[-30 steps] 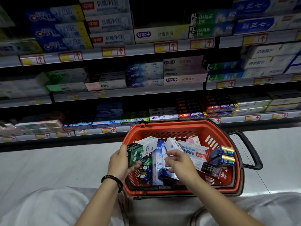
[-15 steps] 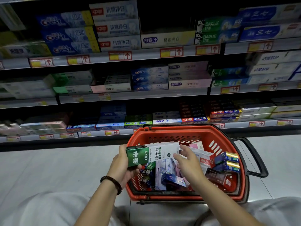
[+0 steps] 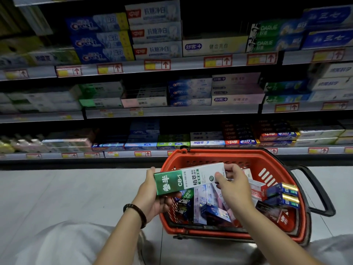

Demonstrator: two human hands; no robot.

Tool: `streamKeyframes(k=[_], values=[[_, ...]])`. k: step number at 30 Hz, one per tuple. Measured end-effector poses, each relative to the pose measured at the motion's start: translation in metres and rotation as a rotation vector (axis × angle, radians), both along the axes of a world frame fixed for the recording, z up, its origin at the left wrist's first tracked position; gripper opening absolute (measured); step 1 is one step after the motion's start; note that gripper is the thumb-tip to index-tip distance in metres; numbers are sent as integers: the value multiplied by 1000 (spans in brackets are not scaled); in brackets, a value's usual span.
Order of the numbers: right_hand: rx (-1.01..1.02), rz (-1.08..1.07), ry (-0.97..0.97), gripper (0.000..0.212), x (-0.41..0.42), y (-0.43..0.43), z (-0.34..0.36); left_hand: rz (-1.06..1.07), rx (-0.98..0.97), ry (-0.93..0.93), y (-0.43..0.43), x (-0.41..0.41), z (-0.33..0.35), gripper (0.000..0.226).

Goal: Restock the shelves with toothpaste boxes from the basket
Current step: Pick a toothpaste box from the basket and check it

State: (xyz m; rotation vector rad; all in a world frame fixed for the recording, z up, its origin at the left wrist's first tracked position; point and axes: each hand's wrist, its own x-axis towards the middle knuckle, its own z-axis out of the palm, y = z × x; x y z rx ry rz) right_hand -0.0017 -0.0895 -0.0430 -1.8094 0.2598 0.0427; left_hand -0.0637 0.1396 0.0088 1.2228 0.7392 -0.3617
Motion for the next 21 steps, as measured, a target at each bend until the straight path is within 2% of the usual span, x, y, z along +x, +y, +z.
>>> streamKeyframes(k=[4,11,16,21], values=[[-2,6,-13,14,-1,7,9,42,95,-39,8,3,2,93],[75,29,-31,12,7,25,29,109,124,-136,23,8,19,104],[119,57,-59,14,14,45,43,309,228,-250,42,22,38,89],[161,74,-77,13,22,71,57,341,481,-321,75,33,56,81]])
